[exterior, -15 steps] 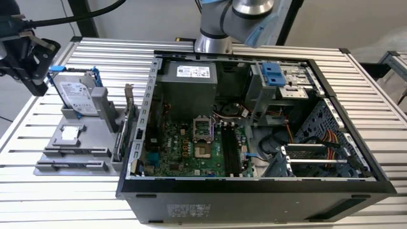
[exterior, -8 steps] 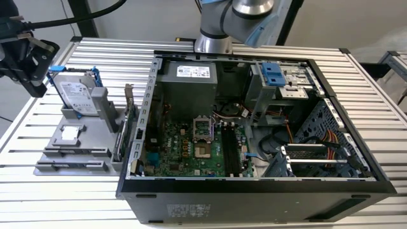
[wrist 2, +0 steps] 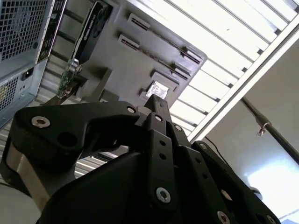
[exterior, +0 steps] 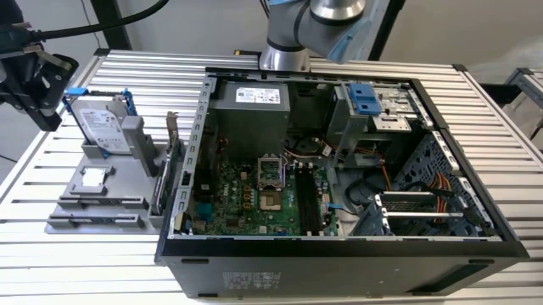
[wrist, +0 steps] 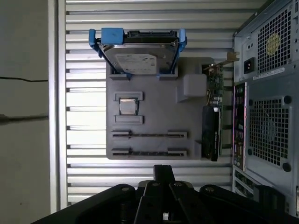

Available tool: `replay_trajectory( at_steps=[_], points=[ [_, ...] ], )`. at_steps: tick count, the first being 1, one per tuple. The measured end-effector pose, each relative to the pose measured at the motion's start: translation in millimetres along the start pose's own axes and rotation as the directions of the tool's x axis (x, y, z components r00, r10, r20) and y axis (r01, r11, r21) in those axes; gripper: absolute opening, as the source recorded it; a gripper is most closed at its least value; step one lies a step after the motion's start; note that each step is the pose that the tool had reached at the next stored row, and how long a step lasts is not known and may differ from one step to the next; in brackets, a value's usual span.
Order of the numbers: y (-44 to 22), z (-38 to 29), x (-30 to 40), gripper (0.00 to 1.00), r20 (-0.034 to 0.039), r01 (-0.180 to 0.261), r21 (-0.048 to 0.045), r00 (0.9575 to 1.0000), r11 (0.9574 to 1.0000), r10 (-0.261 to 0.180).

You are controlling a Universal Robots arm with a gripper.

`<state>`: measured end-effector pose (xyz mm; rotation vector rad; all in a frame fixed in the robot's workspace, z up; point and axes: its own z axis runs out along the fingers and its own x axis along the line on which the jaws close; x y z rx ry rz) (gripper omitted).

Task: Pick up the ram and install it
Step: 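Reach for the ram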

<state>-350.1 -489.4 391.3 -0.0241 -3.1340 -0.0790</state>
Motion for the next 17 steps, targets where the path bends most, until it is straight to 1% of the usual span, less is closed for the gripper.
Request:
replay_trajectory(
  at_steps=[17],
  points=[
    [0.0,0.0,0.2,0.00,-0.0011,0.019,0.0002,0.9998,0.9998,-0.019]
  ],
)
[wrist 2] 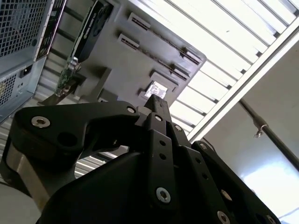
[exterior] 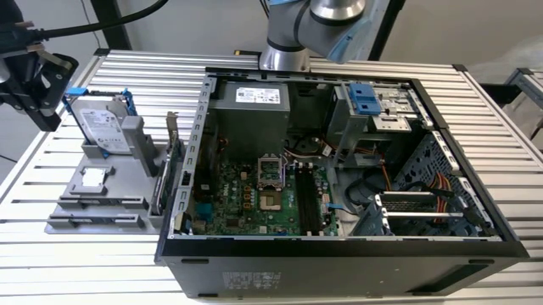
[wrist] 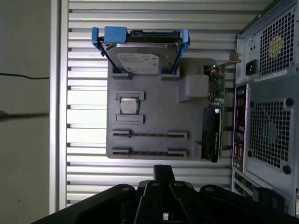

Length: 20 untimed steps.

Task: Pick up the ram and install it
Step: 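Reach for the ram, then pick up the ram and move it above insertion slot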

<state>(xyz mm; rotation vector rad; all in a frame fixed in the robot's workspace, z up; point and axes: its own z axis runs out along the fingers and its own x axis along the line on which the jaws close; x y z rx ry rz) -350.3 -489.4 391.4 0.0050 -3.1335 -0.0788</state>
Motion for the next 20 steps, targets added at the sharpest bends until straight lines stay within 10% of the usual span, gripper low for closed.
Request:
replay_trajectory(
  at_steps=[20],
  points=[
    [0.0,0.0,0.0,0.00,-0.0022,0.045,0.0003,0.9990,0.9990,-0.045]
  ],
)
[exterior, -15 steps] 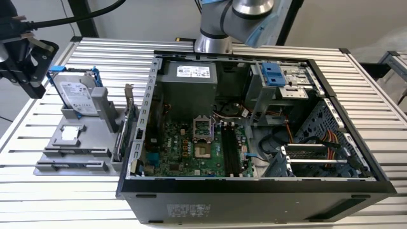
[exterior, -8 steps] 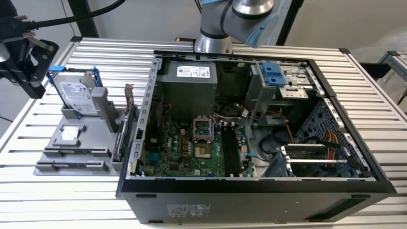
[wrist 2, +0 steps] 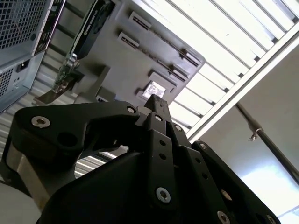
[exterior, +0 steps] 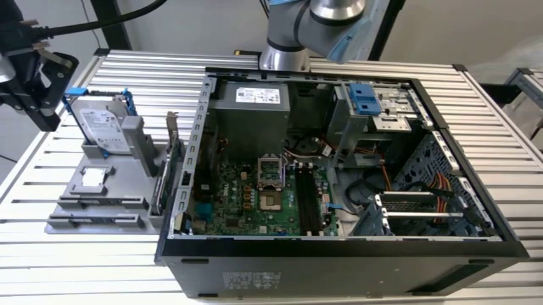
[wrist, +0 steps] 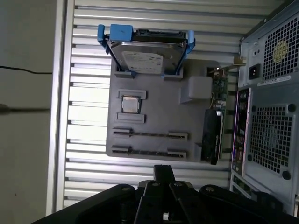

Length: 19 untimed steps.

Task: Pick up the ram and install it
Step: 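Pick up the ram and move it above insertion slot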

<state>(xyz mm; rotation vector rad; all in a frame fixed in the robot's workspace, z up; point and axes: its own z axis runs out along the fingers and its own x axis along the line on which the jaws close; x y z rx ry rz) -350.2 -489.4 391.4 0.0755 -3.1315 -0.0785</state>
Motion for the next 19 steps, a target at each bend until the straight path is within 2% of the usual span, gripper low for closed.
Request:
replay_trajectory(
  at_steps=[19],
  points=[
    [0.0,0.0,0.0,0.00,-0.0031,0.062,0.0003,0.9981,0.9981,-0.062]
  ],
)
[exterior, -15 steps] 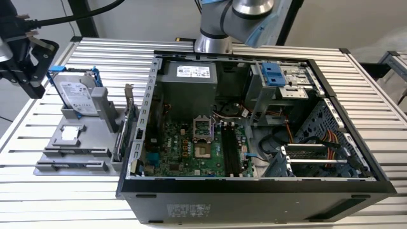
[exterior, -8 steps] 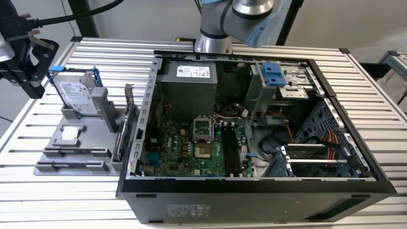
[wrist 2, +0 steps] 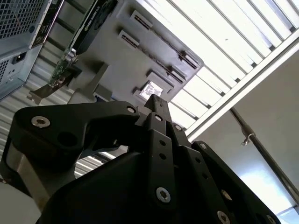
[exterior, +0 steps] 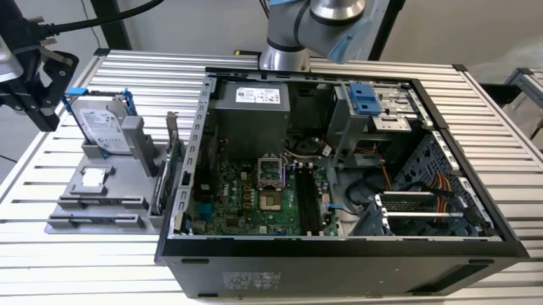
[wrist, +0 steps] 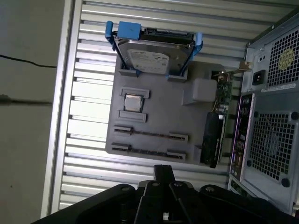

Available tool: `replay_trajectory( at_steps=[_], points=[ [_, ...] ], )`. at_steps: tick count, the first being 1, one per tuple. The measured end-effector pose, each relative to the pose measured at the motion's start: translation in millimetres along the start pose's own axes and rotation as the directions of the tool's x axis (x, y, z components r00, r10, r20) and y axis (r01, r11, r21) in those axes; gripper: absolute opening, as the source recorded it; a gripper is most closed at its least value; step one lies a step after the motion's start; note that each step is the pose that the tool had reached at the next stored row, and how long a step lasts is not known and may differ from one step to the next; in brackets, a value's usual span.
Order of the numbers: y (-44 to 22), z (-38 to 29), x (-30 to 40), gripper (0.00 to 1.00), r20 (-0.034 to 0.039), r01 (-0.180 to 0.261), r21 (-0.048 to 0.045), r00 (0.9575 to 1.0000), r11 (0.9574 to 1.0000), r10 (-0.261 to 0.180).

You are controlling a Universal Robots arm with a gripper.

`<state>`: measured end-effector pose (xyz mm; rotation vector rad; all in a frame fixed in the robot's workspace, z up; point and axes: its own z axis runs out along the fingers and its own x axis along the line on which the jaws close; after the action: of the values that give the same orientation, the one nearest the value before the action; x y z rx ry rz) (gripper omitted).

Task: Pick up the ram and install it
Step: 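Pick up the ram and move it above insertion slot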

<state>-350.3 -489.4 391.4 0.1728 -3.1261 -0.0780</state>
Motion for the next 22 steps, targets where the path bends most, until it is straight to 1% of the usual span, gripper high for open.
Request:
replay_trajectory(
  at_steps=[5,14,22],
  points=[
    [0.0,0.0,0.0,0.00,-0.0008,0.016,0.0001,0.9999,0.9999,-0.016],
    [0.0,0.0,0.0,0.00,-0.0011,0.022,0.0002,0.9997,0.9997,-0.022],
    [0.0,0.0,0.0,0.00,-0.0021,0.040,0.0003,0.9992,0.9992,-0.040]
  ],
)
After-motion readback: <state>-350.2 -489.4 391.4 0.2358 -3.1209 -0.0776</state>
